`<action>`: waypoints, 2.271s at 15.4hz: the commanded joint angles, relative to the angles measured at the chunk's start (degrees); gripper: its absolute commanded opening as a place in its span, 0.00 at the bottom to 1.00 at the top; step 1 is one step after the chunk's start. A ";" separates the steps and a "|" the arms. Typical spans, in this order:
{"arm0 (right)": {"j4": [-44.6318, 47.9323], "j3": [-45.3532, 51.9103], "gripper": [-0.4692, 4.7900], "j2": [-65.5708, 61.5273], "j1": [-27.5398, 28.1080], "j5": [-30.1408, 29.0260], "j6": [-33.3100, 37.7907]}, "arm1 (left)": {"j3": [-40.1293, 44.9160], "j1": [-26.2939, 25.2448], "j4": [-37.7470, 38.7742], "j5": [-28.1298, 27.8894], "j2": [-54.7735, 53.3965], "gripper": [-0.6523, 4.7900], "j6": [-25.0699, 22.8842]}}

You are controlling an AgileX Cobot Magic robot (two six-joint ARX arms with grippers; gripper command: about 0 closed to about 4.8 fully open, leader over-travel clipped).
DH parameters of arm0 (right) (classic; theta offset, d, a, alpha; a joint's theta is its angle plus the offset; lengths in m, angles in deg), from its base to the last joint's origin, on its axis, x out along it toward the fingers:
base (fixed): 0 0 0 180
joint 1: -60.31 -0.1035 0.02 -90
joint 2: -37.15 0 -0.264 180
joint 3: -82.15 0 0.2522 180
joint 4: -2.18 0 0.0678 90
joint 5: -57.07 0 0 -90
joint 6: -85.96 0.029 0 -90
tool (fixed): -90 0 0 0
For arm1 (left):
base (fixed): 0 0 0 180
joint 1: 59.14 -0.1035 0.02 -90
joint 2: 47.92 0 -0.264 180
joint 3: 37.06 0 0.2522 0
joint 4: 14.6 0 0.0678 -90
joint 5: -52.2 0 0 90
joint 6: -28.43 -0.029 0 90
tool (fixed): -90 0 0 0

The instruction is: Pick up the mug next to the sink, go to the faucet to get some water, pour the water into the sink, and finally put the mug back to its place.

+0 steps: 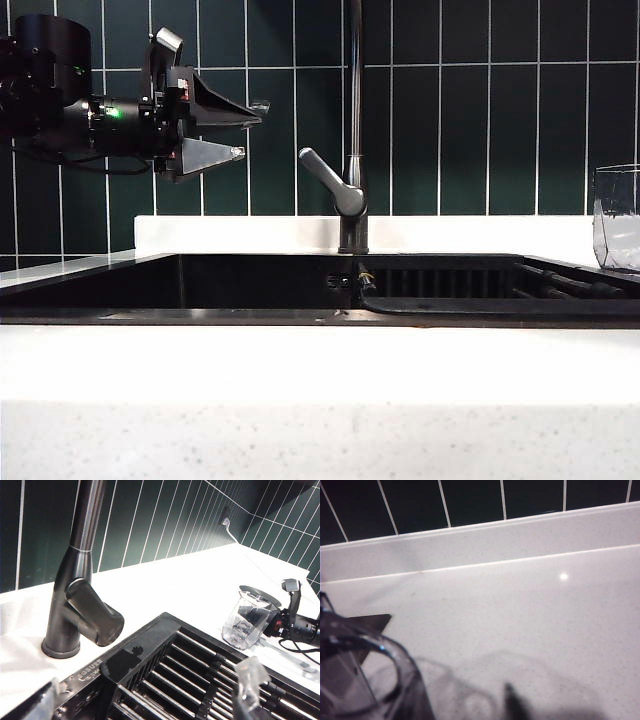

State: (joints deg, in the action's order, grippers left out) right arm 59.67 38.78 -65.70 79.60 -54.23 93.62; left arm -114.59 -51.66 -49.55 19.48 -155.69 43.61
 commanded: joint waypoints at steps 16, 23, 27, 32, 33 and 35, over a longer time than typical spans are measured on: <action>-42.95 -11.08 0.08 29.62 -22.08 0.07 -2.82 | -1.07 -0.44 2.32 -2.05 -0.87 1.00 -3.17; -49.18 -26.36 0.08 18.86 -34.34 2.10 -2.25 | -12.17 -0.37 6.73 1.07 -10.05 1.00 -1.22; -49.20 -33.35 0.08 12.76 -38.18 1.66 -0.13 | -21.03 -0.28 11.17 3.28 -14.91 0.96 -1.18; -52.15 -42.16 0.08 8.96 -39.58 0.74 0.28 | -29.16 0.70 11.82 6.05 -19.32 0.95 -1.36; -52.63 -43.54 0.08 8.48 -39.82 0.35 0.31 | -32.06 1.29 12.07 6.49 -20.94 0.92 -1.18; -53.37 -44.50 0.08 8.44 -39.93 0.37 0.26 | -35.98 2.45 13.09 7.08 -22.91 0.92 -1.27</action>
State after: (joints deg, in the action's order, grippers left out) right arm 5.61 -5.15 -57.72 39.73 -53.57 93.64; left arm -149.14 -49.75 -36.52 25.75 -178.22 42.36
